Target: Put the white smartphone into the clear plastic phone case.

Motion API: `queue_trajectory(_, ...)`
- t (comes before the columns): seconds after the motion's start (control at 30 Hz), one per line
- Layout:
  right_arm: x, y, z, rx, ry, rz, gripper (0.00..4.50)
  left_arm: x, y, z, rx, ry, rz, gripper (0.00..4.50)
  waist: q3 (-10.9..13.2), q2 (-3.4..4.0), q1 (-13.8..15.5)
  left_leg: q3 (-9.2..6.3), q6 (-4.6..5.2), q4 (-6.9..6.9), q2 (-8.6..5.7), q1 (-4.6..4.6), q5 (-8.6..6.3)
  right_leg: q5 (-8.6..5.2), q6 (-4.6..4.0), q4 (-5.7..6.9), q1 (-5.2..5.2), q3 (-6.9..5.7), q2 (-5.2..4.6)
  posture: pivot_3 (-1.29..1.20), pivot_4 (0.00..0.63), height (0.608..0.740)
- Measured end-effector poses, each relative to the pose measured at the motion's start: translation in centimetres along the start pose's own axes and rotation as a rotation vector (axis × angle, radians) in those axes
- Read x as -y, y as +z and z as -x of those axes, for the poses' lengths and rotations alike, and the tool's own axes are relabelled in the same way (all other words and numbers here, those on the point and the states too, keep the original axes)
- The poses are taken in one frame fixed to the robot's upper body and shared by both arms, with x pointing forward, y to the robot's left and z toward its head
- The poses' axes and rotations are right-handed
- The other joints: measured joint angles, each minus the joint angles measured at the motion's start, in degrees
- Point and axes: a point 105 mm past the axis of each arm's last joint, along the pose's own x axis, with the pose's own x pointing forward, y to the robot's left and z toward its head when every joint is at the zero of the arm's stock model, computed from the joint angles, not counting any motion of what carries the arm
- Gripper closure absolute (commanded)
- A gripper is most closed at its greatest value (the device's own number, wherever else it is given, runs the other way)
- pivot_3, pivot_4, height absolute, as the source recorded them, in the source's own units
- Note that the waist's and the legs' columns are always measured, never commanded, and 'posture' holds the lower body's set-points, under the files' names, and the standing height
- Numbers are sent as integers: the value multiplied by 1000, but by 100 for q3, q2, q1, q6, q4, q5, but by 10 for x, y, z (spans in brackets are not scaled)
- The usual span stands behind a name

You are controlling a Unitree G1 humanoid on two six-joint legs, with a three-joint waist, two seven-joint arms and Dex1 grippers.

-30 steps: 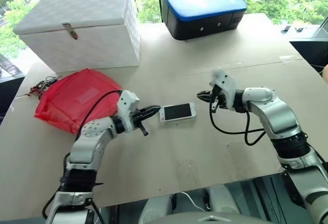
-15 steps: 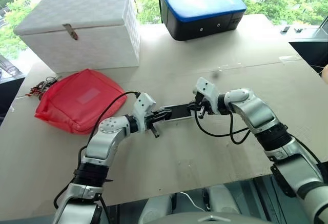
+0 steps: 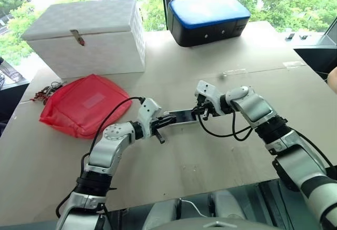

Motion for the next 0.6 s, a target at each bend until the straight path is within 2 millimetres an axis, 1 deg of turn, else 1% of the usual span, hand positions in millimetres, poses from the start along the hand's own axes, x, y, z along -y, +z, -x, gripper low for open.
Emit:
queue_trajectory(0.03,1,-2,-2,-3,-1,6,4500,1,-2,-1,-9,1,2,4466,-18,4,1,-1,16,-9,0,22,-10,-1,1,-9,24,-1,0,0,150,740)
queue_trajectory(0.13,1,-2,-2,-7,-3,19,4500,1,-3,-1,-16,3,5,4466,-29,15,-1,-1,6,-8,0,23,-4,-1,1,-6,24,-1,0,0,150,740)
queue_trajectory(0.23,1,-4,-1,29,-12,35,4500,1,-2,-2,-18,8,3,4466,-32,18,3,-3,0,-8,0,22,-1,-1,1,-5,23,-1,0,0,150,740)
queue_trajectory(0.3,-4,-5,6,121,16,-33,4500,2,-2,-2,-16,6,2,4466,-24,21,19,-7,0,-8,0,12,-1,-1,1,-11,17,-4,0,0,150,740)
queue_trajectory(0.37,-9,-5,12,159,56,-86,4500,2,-3,-2,-18,7,4,4466,-9,35,17,-4,1,-8,-1,0,-1,0,1,-14,10,1,-2,0,150,740)
queue_trajectory(0.43,-17,-10,23,132,95,-57,4500,4,-3,-3,-12,9,12,4466,-5,36,23,-8,1,-13,0,-6,-1,0,1,-19,4,-4,-2,0,150,740)
queue_trajectory(0.47,-19,-13,25,120,105,-47,4500,4,-3,-3,-10,10,14,4466,-5,36,26,-9,1,-16,0,-6,-1,-1,1,-23,4,-5,-2,0,150,740)
queue_trajectory(0.6,-20,-14,23,68,95,1,4500,4,-3,-4,-7,13,20,4466,-7,34,32,-7,2,-19,0,0,-1,-1,1,-29,7,-3,-2,0,150,740)
